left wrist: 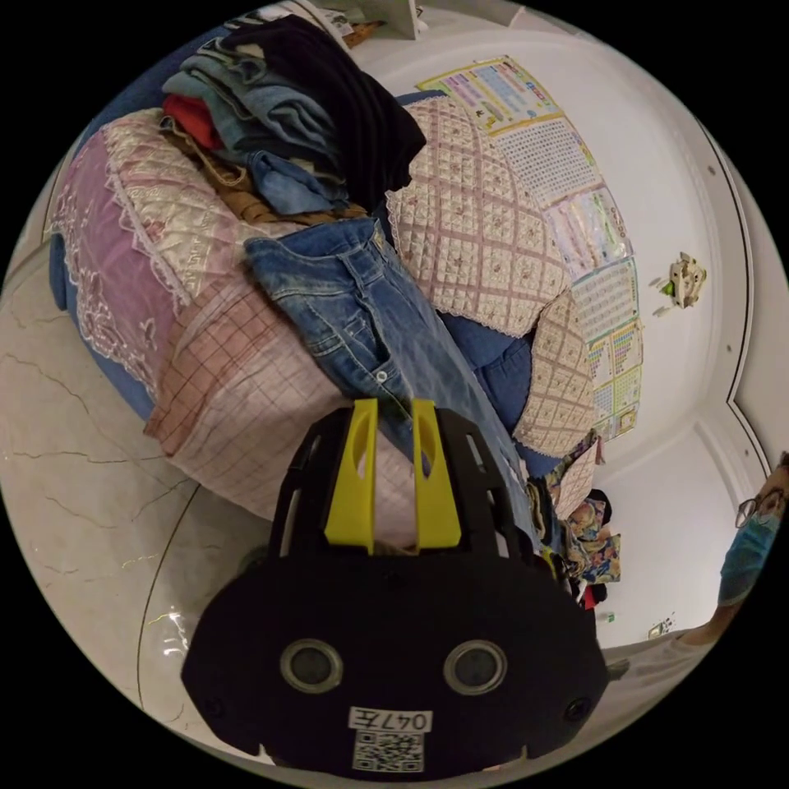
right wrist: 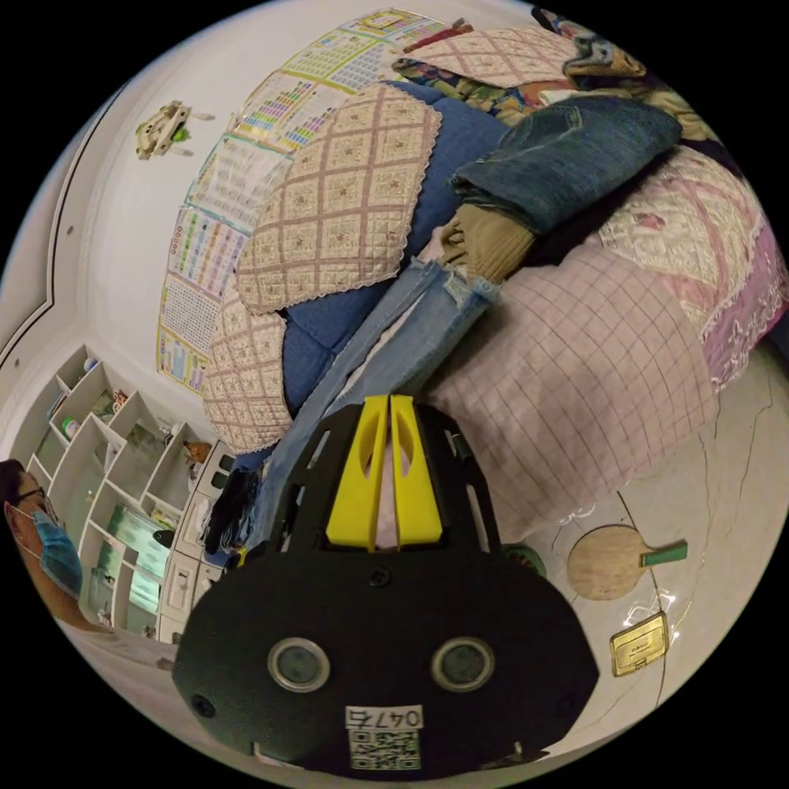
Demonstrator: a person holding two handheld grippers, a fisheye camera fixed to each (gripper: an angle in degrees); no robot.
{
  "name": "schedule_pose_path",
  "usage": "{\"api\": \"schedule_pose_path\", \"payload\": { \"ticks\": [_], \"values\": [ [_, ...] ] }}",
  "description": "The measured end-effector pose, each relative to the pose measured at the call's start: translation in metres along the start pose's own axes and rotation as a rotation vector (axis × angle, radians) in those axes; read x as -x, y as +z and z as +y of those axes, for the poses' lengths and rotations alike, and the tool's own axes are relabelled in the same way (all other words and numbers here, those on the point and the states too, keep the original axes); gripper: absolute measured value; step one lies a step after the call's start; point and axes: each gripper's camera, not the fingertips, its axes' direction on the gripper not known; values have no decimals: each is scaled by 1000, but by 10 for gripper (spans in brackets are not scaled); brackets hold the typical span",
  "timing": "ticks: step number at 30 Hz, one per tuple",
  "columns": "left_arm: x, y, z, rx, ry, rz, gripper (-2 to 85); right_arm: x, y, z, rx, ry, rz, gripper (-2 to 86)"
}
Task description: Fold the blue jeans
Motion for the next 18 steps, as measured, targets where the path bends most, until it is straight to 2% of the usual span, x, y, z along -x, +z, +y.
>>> {"api": "schedule_pose_path", "payload": {
  "ticks": [8,18],
  "values": [
    [18,-6,-15,-39,-91,-11,67,40,37,-35,-25,-112,-13,-12],
    [17,-26,-65,-129,-156,-49,81,51,102,-50,-46,-83,-3,-12]
  ]
}}
